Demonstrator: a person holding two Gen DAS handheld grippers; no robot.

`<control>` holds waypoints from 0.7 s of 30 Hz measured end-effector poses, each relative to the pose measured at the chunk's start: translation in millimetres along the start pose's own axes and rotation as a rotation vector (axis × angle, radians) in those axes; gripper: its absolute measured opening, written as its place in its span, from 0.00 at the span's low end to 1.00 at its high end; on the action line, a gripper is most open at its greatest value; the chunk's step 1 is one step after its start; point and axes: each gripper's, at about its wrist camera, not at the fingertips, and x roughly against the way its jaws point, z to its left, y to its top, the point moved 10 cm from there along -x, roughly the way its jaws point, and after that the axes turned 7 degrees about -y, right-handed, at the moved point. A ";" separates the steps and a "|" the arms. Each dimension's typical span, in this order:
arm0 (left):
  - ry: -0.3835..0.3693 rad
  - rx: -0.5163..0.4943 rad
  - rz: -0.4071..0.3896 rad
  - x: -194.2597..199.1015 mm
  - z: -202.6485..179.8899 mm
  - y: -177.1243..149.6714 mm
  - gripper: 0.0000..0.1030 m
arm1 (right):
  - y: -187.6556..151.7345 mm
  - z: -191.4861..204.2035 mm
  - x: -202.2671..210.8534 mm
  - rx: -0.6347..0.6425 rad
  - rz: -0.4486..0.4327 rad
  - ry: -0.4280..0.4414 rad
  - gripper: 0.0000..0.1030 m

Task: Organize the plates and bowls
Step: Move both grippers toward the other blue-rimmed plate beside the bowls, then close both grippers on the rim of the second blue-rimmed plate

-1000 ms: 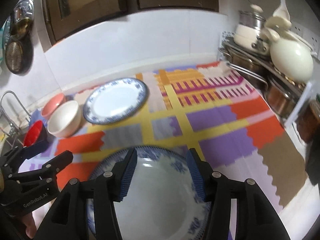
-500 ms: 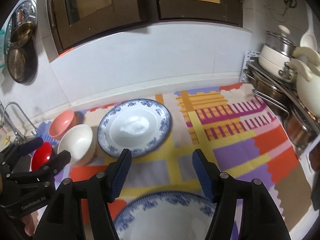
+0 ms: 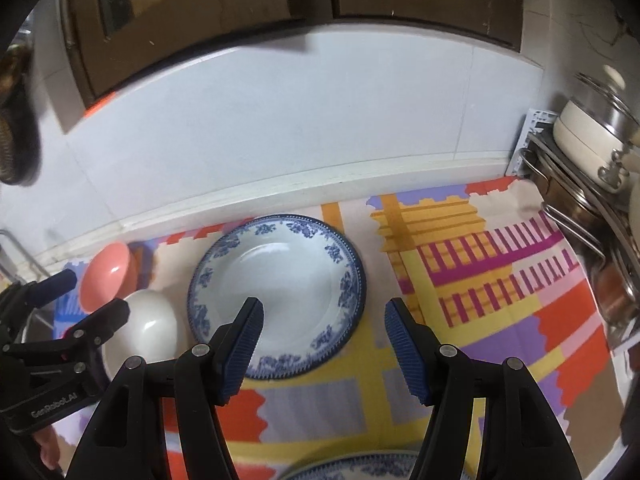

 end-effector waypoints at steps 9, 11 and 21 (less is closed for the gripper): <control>-0.002 -0.022 0.115 -66.9 9.5 24.7 0.80 | 20.7 -0.7 -65.9 -0.036 0.134 -0.043 0.62; 0.002 -0.037 0.141 -80.0 9.7 27.5 0.79 | 20.8 -3.7 -79.4 -0.042 0.169 -0.056 0.62; -0.069 -0.015 0.299 -139.2 9.7 14.9 0.67 | 0.6 -11.9 -140.7 -0.069 0.339 -0.058 0.62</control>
